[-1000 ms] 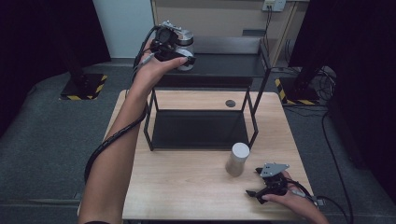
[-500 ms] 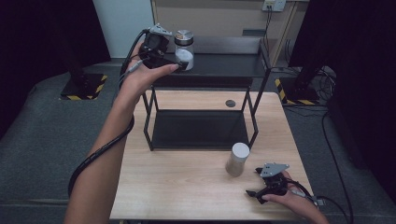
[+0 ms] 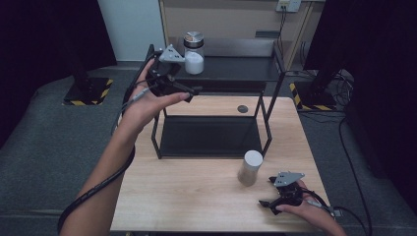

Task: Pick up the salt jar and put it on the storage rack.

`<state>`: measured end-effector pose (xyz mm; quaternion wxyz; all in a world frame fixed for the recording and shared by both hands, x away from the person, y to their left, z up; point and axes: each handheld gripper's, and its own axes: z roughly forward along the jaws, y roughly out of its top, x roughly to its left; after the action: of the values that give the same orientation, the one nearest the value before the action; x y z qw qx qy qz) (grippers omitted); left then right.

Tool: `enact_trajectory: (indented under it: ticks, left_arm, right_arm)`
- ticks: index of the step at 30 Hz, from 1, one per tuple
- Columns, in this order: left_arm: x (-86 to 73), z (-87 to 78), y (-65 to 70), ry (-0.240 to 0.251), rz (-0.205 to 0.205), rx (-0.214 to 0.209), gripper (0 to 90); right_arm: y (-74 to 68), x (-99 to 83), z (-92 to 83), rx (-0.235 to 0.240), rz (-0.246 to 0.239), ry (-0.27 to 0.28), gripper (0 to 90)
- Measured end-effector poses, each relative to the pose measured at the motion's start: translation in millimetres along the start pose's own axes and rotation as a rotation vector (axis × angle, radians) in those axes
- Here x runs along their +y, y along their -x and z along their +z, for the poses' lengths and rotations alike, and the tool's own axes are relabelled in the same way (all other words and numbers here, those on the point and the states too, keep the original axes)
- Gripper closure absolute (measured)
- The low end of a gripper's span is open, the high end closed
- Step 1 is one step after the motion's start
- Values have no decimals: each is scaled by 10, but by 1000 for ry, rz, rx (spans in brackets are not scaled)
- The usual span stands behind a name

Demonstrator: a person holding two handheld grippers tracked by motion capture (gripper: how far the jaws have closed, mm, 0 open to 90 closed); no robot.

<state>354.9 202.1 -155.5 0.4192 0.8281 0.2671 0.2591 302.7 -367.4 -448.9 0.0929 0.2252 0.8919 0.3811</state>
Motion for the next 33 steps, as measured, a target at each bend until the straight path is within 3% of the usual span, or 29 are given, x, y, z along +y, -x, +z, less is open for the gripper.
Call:
enact_trajectory:
  ticks: [8, 15, 16, 18, 24, 33]
  left_arm:
    - [-350, 90, 256, -22, 15, -55, 58]
    - [-804, 258, 488, -67, -1, -104, 79]
    - [-804, 258, 488, -67, -1, -104, 74]
    - [-1003, 348, 575, -81, -13, -114, 69]
    - [-1394, 500, 652, -109, -38, -132, 63]
    - [-1843, 638, 753, -172, -25, -164, 54]
  right_arm:
    - [-2, 1, 0, -1, -1, -1, 16]
    - [-7, 3, 0, -2, 1, -2, 16]
    - [-7, 3, 0, -2, 1, -2, 16]
    - [-9, 3, 0, -3, 1, -2, 16]
    - [-21, 2, -1, -7, 4, -2, 15]
    - [-20, 2, -1, -7, 4, -3, 15]
